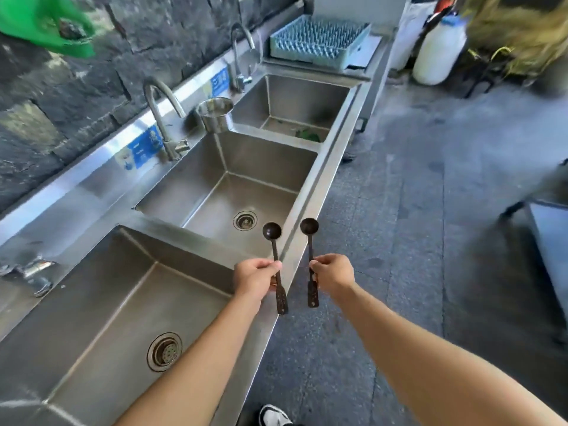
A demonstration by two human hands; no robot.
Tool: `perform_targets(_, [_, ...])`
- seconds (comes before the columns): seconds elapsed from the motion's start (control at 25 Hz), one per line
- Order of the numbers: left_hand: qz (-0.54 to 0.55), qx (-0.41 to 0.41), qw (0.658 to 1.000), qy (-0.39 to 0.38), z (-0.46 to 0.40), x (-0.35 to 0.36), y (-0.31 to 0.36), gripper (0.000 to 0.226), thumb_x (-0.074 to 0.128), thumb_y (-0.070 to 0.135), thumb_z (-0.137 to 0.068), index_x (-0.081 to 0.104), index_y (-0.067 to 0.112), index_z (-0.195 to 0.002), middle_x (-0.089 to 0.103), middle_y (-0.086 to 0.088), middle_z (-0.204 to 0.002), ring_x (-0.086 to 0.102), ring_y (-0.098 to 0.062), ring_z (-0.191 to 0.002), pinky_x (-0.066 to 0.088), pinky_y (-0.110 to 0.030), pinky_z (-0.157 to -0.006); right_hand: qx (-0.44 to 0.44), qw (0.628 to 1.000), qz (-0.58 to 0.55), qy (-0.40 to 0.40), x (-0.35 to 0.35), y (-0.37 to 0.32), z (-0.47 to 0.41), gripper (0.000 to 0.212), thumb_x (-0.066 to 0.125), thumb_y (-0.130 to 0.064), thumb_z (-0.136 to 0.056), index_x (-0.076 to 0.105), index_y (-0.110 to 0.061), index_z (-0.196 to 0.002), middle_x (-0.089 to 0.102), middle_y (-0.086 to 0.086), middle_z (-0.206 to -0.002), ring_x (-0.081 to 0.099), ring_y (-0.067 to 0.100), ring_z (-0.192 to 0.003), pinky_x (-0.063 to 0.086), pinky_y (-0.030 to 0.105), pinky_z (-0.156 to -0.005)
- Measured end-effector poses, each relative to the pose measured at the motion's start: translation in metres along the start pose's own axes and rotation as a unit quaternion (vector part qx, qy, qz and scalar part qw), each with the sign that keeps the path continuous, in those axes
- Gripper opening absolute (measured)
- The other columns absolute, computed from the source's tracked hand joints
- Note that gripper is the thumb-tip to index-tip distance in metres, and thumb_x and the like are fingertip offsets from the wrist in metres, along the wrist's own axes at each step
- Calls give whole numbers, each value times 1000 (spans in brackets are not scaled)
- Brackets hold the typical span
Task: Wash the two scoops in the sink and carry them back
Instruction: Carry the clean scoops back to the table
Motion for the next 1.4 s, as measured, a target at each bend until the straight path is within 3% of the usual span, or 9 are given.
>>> perform_targets(0.16, [-53,26,995,-76,41,103,20,12,86,16,-75,75,12,-73,77,-15,-82,71,-30,-69,62,-41,-65,33,996,-56,53,-99,54,10,16,67,-17,-90,75,-18,-76,66,-3,-52,57,7,-45,51,24,-58])
perform_targets(0.24, [-69,43,990,-118,71,156,25,15,86,13,-76,73,15,-68,75,-8,-72,68,-19,-57,58,-31,-51,54,992,-86,78,-149,89,19,12,66,-17,-92,74,-16,-83,66,1,-55,57,11,-48,54,30,-64])
perform_targets(0.32, [-84,56,983,-151,102,208,27,19,85,12,-77,71,17,-65,72,-2,-65,64,-13,-48,52,-24,-43,67,986,-105,107,-199,125,32,13,66,-16,-93,74,-16,-82,66,1,-56,56,10,-47,51,27,-59])
perform_targets(0.44, [-108,56,971,-204,149,277,19,15,82,11,-81,72,12,-70,71,-6,-66,63,-17,-50,53,-26,-46,94,975,-130,150,-267,177,56,14,66,-17,-93,74,-17,-82,66,-1,-56,55,6,-45,43,19,-48])
perform_targets(0.72, [-170,100,921,-335,296,453,-8,13,77,7,-85,71,8,-73,69,-12,-68,61,-22,-53,53,-28,-49,138,929,-226,258,-423,307,135,19,66,-14,-93,70,-20,-75,65,1,-56,52,6,-39,43,23,-47])
perform_targets(0.88, [-195,109,887,-403,392,535,-31,16,75,4,-86,69,8,-72,66,-9,-62,60,-13,-43,52,-23,-42,166,889,-269,331,-500,378,195,12,66,-11,-89,75,-15,-81,66,2,-58,55,7,-41,46,24,-50])
perform_targets(1.04, [-229,124,850,-458,470,602,-53,7,75,4,-86,72,3,-80,69,-17,-72,63,-26,-58,56,-32,-55,191,849,-296,393,-559,438,253,12,65,-13,-88,77,-16,-84,67,1,-58,52,3,-37,45,22,-50])
perform_targets(1.28, [-280,145,770,-554,590,692,-88,4,75,4,-86,73,1,-84,70,-15,-73,63,-16,-49,53,-23,-44,237,764,-347,490,-627,527,333,13,65,-9,-88,77,-12,-86,69,4,-65,59,11,-51,52,29,-59])
perform_targets(1.4, [-312,160,741,-573,634,735,-100,5,78,9,-85,76,5,-87,75,-12,-80,69,-16,-59,59,-27,-54,255,729,-359,524,-659,558,360,13,65,-11,-89,77,-13,-84,69,5,-66,60,12,-53,52,29,-59])
Point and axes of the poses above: each hand's wrist, its own z-axis away from the middle knuckle, its own x-axis out of the palm, y = z × x, the point moved 10 cm from there along -z, towards the middle knuckle
